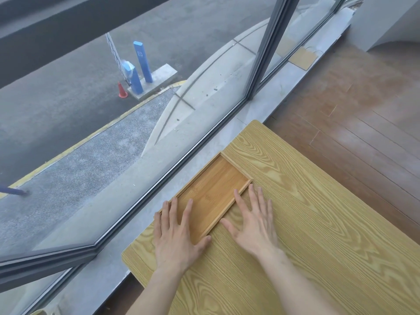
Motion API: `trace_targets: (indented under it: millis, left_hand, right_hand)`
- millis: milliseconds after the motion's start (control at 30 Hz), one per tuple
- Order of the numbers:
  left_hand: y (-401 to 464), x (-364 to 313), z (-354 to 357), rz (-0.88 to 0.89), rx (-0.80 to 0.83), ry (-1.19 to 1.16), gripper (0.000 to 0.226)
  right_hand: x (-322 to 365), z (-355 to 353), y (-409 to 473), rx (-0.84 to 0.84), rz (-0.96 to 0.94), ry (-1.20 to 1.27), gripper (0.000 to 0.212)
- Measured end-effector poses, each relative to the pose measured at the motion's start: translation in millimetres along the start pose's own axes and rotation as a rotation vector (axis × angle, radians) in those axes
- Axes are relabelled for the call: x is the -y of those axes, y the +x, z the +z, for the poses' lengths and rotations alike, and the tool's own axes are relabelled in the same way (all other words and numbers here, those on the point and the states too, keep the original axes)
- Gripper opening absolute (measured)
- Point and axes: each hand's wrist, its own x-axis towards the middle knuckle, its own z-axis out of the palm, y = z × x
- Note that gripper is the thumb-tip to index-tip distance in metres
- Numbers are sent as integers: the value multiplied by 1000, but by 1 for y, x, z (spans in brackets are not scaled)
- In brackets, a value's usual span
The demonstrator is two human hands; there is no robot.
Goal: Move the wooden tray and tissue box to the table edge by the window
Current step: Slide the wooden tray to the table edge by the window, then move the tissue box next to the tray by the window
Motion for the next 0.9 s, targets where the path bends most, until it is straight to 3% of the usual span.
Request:
trace_targets:
  millis: [333,900]
  left_hand:
    - [19,-49,-12,208,14,-8,109]
    - [-43,-249,14,717,127,89,109]
  right_hand:
    - [-41,-26,-46,-2,195,10,100]
    - [-185,-42,-215,-166,642,182,97]
